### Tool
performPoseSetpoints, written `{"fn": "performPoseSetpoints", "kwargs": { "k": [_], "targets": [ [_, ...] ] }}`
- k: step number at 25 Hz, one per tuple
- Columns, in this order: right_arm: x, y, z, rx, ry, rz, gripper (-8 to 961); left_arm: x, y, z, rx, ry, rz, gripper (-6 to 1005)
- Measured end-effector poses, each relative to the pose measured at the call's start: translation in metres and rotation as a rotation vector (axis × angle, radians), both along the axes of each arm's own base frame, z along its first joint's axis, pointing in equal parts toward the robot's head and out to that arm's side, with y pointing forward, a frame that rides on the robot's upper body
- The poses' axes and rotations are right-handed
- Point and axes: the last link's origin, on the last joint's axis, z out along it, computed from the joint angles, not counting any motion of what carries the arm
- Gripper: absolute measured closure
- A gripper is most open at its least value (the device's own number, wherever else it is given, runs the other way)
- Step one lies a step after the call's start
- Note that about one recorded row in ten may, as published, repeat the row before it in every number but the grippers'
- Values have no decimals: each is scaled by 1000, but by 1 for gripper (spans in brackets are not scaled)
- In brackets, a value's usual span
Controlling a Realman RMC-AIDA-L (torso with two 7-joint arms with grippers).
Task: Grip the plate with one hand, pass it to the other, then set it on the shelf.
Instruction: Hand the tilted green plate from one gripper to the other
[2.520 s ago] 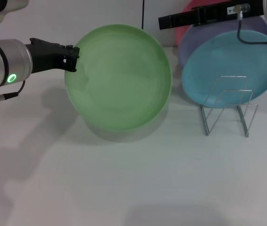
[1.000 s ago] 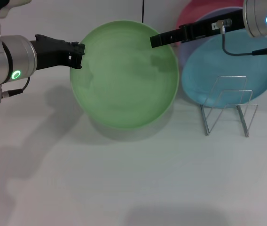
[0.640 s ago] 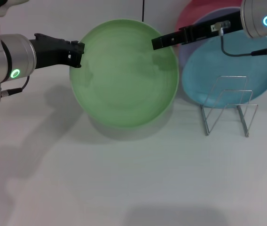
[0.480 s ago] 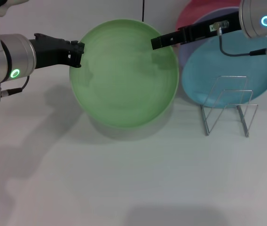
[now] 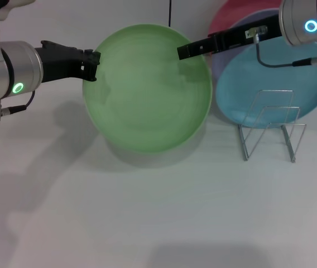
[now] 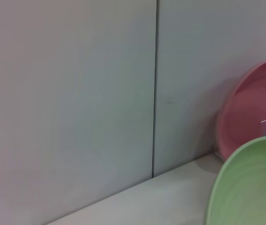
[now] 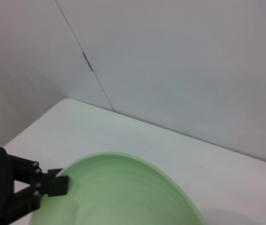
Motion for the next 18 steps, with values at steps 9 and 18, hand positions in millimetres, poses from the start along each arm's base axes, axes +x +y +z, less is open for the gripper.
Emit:
{"fn": "performPoseSetpoints", "kwargs": {
  "k": [9, 18],
  "targets": [
    [3, 1, -4, -9, -21, -7, 227, 0, 0, 0, -3, 0, 1, 963],
    [3, 5, -8, -11, -24, -11, 470, 1, 0, 0, -5, -10, -1, 962]
  ]
}}
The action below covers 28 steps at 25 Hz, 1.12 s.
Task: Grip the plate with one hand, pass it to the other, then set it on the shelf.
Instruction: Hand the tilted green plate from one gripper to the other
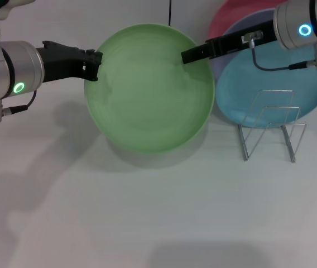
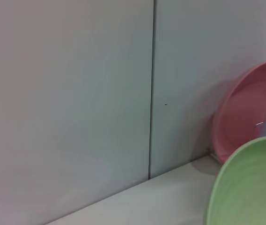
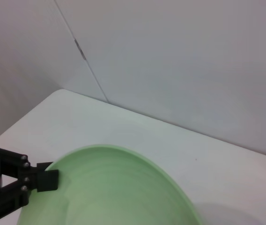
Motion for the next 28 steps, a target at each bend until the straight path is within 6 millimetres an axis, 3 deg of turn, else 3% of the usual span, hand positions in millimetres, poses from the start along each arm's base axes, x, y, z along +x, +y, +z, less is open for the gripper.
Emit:
{"fn": "performPoseSetpoints", "kwargs": {
  "k": [7, 18, 21, 23, 28],
  "targets": [
    [3, 3, -3, 11, 2, -11, 471, 0, 0, 0, 1, 0, 0, 962],
    [-1, 4, -19, 43, -9, 106, 599, 9, 2, 14, -22, -183, -58, 962],
    [-2, 1, -21, 37, -5, 119, 675, 16, 0, 17, -16, -218, -102, 962],
    [-4, -1, -21, 33, 0, 126, 725, 18, 0, 18, -13, -228, -116, 934],
    [-2, -5, -17, 33, 6, 125, 749, 24, -1, 23, 1, -221, -145, 832]
  ]
}}
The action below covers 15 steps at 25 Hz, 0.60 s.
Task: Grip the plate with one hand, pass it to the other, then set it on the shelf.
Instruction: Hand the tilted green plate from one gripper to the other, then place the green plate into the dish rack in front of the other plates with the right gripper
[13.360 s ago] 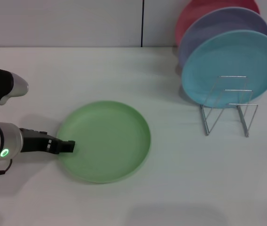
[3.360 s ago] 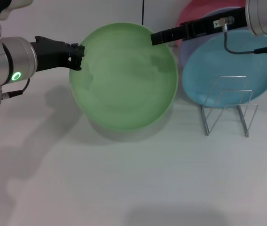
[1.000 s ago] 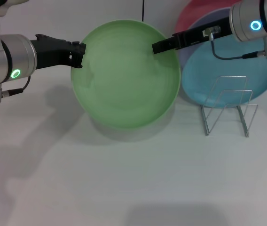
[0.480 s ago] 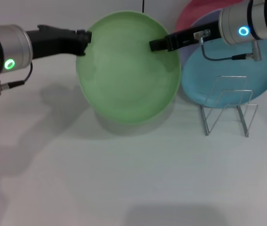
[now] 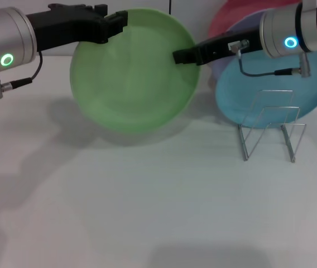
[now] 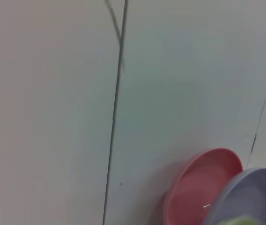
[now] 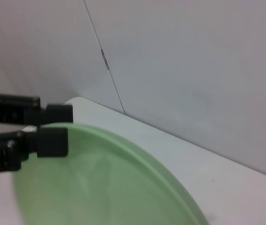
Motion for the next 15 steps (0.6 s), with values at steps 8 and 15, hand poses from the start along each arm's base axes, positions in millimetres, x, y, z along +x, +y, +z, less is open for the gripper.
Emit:
{"fn": "performPoseSetpoints", "kwargs": {
  "k": [8, 15],
  "targets": [
    [6, -6, 7, 7, 0, -3, 846, 4, 0, 1, 7, 10, -20, 366],
    [5, -10, 17, 23, -3, 4, 887, 3, 0, 7, 44, 9, -27, 194]
  ]
}}
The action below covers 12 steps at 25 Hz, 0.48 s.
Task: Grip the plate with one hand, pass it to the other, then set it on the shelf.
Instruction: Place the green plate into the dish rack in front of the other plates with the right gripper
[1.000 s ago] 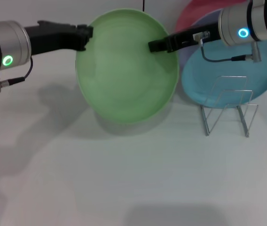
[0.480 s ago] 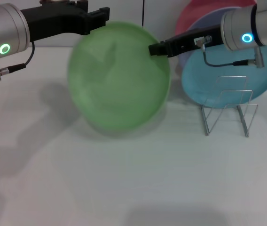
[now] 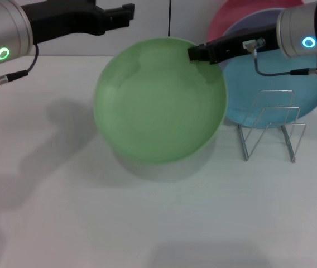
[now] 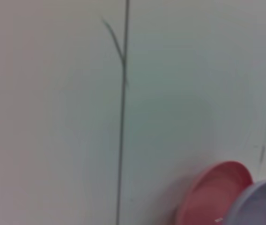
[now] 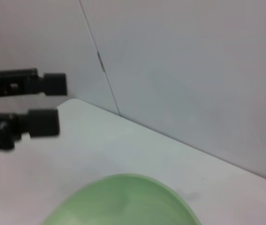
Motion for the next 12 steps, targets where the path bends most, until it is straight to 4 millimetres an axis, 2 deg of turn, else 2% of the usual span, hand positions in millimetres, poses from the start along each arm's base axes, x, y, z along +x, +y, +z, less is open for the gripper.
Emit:
{"fn": "performPoseSetpoints", "kwargs": {
  "k": [8, 12],
  "targets": [
    [5, -7, 18, 20, -98, 45, 908, -13, -3, 23, 193, -15, 4, 172],
    [5, -12, 33, 67, -181, 121, 912, -18, -6, 22, 300, -9, -13, 172]
  ]
}}
